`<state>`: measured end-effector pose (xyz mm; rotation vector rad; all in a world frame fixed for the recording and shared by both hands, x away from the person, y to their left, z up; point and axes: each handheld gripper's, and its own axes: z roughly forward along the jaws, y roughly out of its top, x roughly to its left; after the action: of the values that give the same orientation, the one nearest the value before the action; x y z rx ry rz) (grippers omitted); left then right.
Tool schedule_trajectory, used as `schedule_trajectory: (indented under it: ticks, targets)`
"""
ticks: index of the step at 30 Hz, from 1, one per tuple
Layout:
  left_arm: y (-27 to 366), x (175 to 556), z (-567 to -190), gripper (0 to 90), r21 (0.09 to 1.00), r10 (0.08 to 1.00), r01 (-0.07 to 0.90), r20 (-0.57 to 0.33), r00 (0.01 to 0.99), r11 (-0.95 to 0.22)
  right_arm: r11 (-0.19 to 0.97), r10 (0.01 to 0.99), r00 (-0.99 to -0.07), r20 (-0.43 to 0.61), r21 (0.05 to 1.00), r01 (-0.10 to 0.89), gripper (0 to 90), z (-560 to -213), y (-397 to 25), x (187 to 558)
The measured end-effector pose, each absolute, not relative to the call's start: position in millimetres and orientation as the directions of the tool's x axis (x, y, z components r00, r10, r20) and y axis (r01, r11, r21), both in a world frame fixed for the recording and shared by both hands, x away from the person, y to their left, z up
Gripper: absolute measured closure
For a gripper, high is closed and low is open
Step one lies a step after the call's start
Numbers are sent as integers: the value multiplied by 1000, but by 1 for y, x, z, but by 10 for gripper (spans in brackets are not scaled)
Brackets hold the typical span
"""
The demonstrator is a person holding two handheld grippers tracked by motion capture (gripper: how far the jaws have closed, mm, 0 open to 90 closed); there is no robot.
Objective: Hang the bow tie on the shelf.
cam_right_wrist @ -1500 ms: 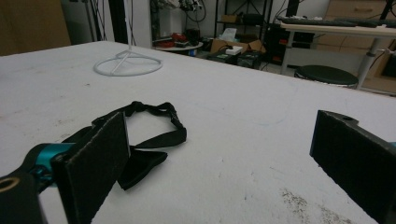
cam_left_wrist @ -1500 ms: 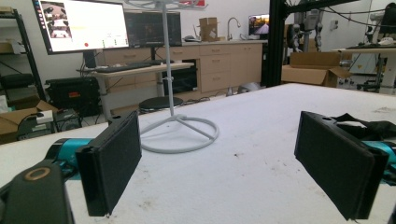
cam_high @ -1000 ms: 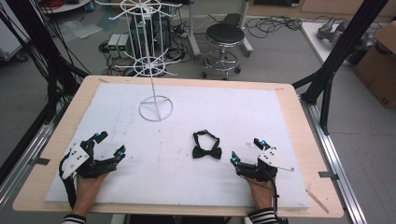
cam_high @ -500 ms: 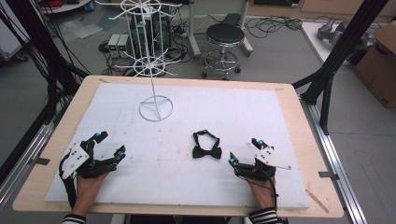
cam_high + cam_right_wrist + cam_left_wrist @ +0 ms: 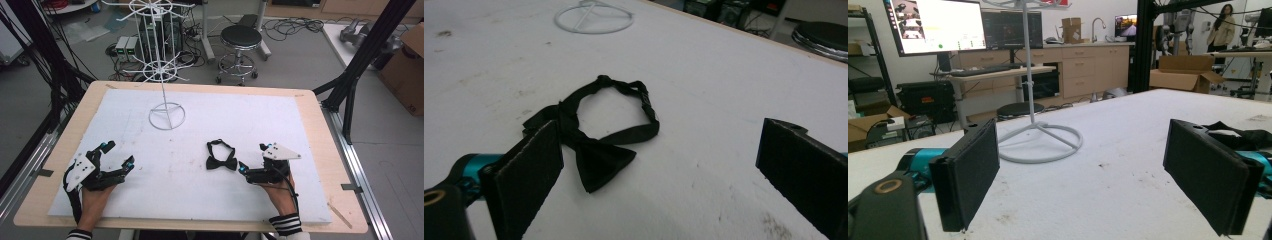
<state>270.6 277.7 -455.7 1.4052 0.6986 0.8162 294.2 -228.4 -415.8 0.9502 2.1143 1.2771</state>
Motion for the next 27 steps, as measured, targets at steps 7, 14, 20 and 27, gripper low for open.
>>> schedule_trajectory:
  ticks: [7,14,20,27]
  targets:
    - [277,271,-456,151,997,828,-77,49,559,-6,407,720,-685,-109,866,290,48,-404,-219,301]
    - [277,271,-456,151,997,828,-77,50,559,-8,495,664,-742,-91,797,345,54,-401,-210,310]
    - [277,271,-456,151,997,828,-77,49,559,-7,504,660,-749,-58,773,384,54,-397,-203,319]
    - [278,271,-456,151,997,828,-77,49,558,-8,525,669,-742,-39,731,435,54,-402,-195,328]
